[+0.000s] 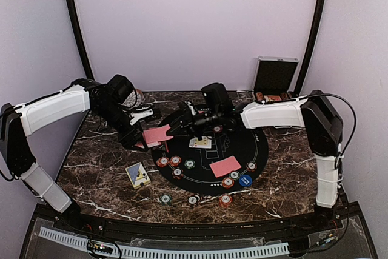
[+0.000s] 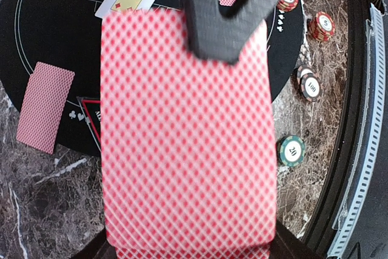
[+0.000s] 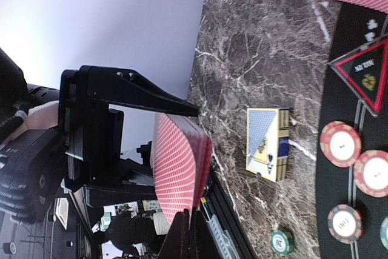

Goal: Distribute texas hold em gaming equipment

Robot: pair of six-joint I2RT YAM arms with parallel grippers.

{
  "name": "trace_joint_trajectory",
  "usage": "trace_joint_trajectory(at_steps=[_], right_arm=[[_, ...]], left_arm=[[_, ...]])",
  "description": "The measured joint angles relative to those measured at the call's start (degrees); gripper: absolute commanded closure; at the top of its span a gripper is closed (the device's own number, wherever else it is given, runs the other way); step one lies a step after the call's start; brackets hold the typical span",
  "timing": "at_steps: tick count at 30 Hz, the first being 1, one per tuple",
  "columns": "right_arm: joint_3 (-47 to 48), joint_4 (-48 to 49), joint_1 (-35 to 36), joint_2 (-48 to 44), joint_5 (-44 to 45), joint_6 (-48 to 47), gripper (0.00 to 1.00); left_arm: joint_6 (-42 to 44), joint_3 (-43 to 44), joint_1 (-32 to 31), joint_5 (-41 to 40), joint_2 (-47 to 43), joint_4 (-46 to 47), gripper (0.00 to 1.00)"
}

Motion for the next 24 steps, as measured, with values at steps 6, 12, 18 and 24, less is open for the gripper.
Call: trace_joint_trajectory(at_steps=[6,12,18,24], right_arm=[[-0.07,-16.98,-5.09,-6.54,6.54,-11.89,1.00],[4.48,-36.81,-8.46,-10.47,20.48,-25.07,1.00],[8.61,-51.12,-8.37,-10.91,36.50,-33.48,1.00],[12.81,-60.43,-8.24,-10.08,49.22,-37.48,1.00]], left_arm=[[0.00,-0.02,0.00,-0.76,-0.02,0.00,1.00],[0.00,-0.02,0.00,-1.01,-0.11,-0.02,1.00],[0.00,-0.02,0.00,-0.98,-0.11,-0.02,1.00],[0.00,-0.02,0.00,-0.98,-0.11,0.00,1.00]])
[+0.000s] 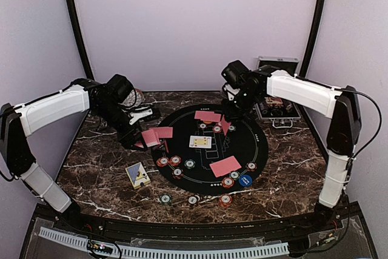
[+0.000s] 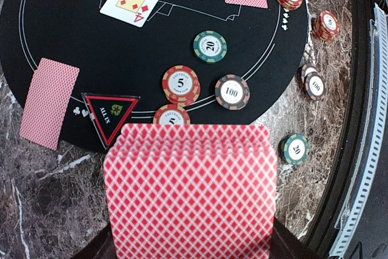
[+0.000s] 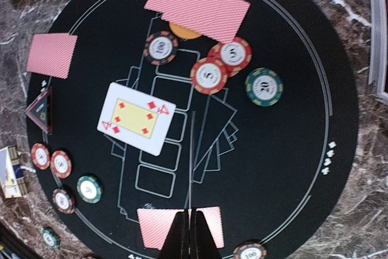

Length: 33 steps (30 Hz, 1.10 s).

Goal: Distribute texas hold em gaming equipment

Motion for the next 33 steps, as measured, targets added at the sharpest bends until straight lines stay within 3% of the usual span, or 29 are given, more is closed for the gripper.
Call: trace_joint_trajectory(at_steps=[11,20,33], right_arm=[[14.53,-10.38,5.81,14.95,19.54,-2.95,1.00],[22.64,-14.84,10.99,24.92,22.73,-3.32,1.00],[27.19,-13.97,13.11,30.73,15.23,-2.43,0.71]], left_arm=[[0.00,0.00,0.00,0.00,0.00,-0.04,1.00],[-0.02,0.00,0.00,0.00,0.00,-0.04,1.00],[-0.02,0.00,0.00,0.00,-0.02,-0.13,1.00]])
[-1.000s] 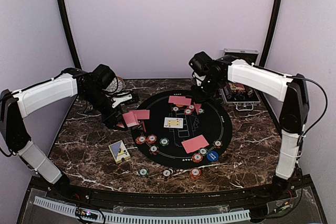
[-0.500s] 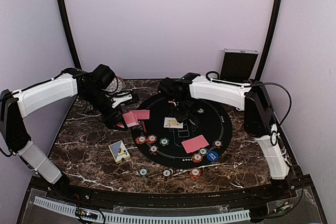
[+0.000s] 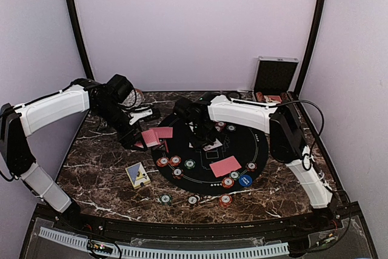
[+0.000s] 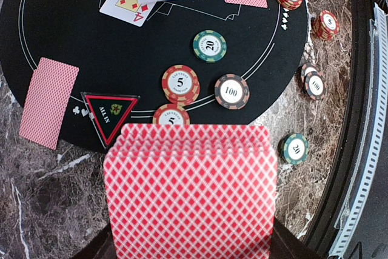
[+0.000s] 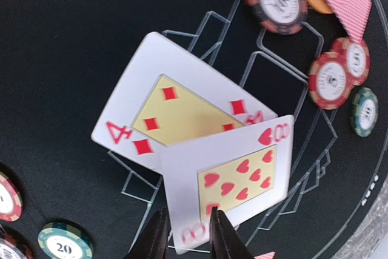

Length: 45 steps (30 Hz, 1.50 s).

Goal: Distribute texas hold em gaming equipment

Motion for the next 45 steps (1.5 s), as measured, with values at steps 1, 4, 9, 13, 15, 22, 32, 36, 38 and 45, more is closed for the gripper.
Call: trace_joint_trajectory(at_steps=[1,4,9,13,15,22,32,36,38,45], right_arm=[[0.00,0.24,0.00,0.17,-0.96,0.17,0.69],[0.00,1.60,0.00,0.22,-4.04,0.52,0.61],[-0.11,5.11,-0.28,0.17,-10.01,1.22,0.50],[-6.34,10.60,-1.42,-3.17,-14.53,2.19,0.47],[-11.72,13.16,-3.23,-6.64,-16.61,2.64,0.45],[-28.61,23.50,-15.21,-19.37,-23.71,4.20,0.40],[-38.60,32.72,-21.05,-20.90,-31.95,4.96,0.40],[-38.64,35.41,-21.33,-19.98,-33.57,4.96,0.41],[-38.73,36.72,-21.40,-19.47,-34.03,4.94,0.42],[-40.61,40.52,-21.44,-18.51,-36.20,5.40,0.47]], left_arm=[[0.00,0.00,0.00,0.00,0.00,-0.02,1.00],[0.00,0.00,0.00,0.00,0.00,-0.02,1.00],[0.00,0.00,0.00,0.00,0.00,-0.04,1.00],[0.02,0.00,0.00,-0.02,0.00,-0.04,1.00],[0.02,0.00,0.00,-0.02,0.00,-0.04,1.00],[0.02,0.00,0.00,0.00,0.00,-0.04,1.00],[0.02,0.00,0.00,0.00,0.00,-0.04,1.00],[0.02,0.00,0.00,0.00,0.00,-0.07,1.00],[0.04,0.00,0.00,0.00,0.00,-0.07,1.00],[0.07,0.00,0.00,0.00,-0.13,-0.07,1.00]])
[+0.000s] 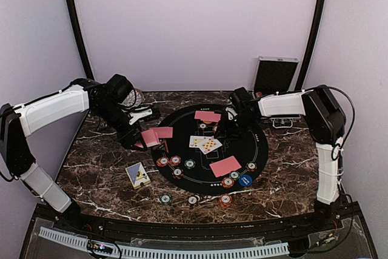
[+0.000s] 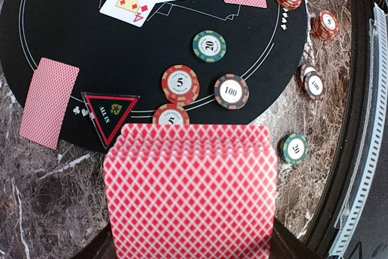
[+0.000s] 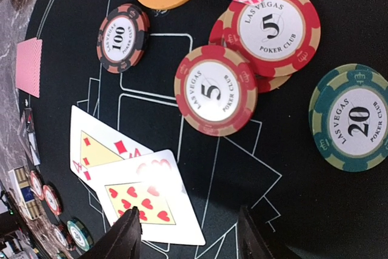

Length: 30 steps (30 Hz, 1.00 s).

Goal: Distribute texas hold em gaming equipment

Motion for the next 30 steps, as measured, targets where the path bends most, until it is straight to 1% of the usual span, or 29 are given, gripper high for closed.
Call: trace_joint_trajectory(at_steps=[7,14,20,30], right_arm=[[-2.78,4.20,0.20,-0.81,-1.44,0.74,0.50],[-3.69,6.08,2.40,-0.94,-1.75,1.62,0.52],[-3.72,6.08,4.96,-0.94,-2.27,2.40,0.54],[-3.72,5.42,7.02,-0.98,-2.80,3.45,0.56]], left_arm=[[0.00,0.00,0.00,0.00,-0.13,-0.02,1.00],[0.00,0.00,0.00,-0.02,-0.15,-0.02,1.00],[0.00,0.00,0.00,-0.02,-0.15,-0.02,1.00],[0.00,0.00,0.00,-0.02,-0.15,-0.02,1.00]])
